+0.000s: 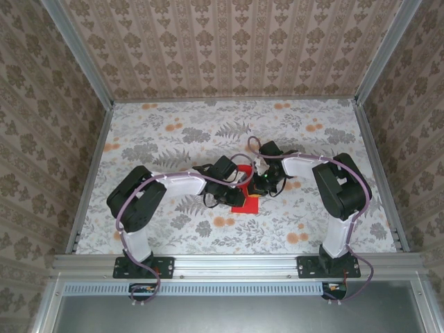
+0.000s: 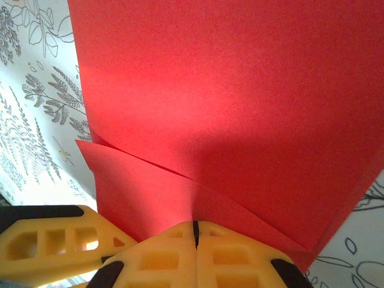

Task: Fold a paper plane with a square sheet of paper (fold left side to right side)
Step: Fold the triangle a second time at the center of the table.

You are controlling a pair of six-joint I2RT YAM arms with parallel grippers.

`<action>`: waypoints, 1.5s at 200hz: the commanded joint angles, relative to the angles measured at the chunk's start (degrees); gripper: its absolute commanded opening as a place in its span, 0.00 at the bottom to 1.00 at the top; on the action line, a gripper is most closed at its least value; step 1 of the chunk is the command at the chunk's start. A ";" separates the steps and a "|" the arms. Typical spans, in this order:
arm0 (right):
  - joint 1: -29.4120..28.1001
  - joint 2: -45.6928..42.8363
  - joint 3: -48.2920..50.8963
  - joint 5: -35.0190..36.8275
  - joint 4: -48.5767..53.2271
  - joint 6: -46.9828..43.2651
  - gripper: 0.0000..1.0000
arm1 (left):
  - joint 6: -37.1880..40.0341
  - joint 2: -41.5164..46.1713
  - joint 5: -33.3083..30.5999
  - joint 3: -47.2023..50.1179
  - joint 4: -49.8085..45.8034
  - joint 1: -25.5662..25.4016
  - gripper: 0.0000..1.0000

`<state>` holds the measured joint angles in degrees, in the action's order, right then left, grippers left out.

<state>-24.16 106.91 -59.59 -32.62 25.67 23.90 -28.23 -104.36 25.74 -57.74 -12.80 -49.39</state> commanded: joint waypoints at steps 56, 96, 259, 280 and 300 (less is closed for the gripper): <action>0.22 3.20 -0.85 5.55 4.78 -1.75 0.06 | 0.01 -0.60 1.16 1.43 -0.76 1.00 0.16; 0.59 3.77 -1.75 6.75 6.99 -2.30 0.06 | -0.51 1.49 0.67 4.01 -0.64 1.14 0.16; 1.18 4.19 -2.02 7.68 8.34 -3.11 0.06 | -1.85 6.82 -0.43 10.88 -1.08 2.05 0.14; 1.20 4.27 -2.15 7.76 8.43 -3.08 0.06 | -1.92 7.43 -0.68 11.51 -1.27 2.15 0.14; 1.23 4.42 -2.20 7.92 8.53 -3.27 0.06 | -2.01 8.06 -0.84 12.16 -1.35 2.20 0.13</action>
<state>-23.90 108.40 -62.33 -31.75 29.61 21.19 -29.23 -97.60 25.93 -47.40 -9.26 -47.53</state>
